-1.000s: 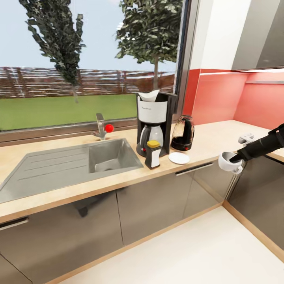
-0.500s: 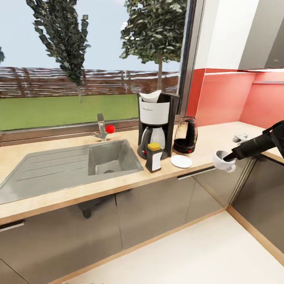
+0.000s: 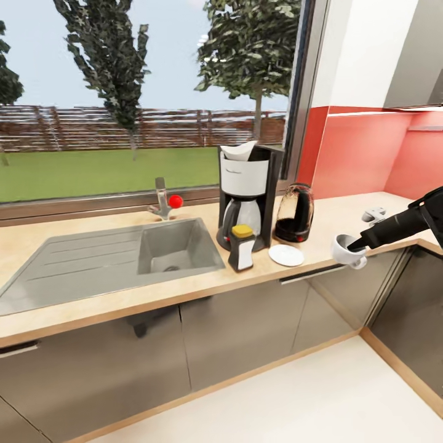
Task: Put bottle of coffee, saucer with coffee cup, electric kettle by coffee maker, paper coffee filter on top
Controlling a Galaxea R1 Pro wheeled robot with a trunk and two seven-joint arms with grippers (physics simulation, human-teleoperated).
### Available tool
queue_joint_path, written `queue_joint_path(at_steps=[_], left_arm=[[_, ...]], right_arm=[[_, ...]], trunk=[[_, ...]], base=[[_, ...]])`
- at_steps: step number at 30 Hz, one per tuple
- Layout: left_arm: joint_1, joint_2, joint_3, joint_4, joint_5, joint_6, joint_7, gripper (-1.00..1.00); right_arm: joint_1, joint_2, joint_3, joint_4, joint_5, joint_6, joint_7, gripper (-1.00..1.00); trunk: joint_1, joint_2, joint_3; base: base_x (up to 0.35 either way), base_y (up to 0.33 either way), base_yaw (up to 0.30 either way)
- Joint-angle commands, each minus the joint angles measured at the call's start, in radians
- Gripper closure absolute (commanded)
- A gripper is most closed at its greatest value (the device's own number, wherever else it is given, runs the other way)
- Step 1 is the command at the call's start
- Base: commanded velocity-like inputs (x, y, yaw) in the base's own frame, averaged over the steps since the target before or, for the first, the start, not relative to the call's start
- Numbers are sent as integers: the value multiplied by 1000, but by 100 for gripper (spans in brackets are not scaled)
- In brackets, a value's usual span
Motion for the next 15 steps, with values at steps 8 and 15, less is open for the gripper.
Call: queue_joint_path(at_steps=[8, 15], left_arm=[[-1, 0, -8, 0, 10, 5, -3, -100], [-1, 0, -8, 0, 10, 5, -3, -100]], right_arm=[[-1, -1, 2, -1, 11, 10, 8, 100], [-1, -1, 2, -1, 13, 10, 7, 100]], trunk=[[0, -1, -1], [0, -1, -1]], base=[[50, -88, 1], [4, -7, 39]])
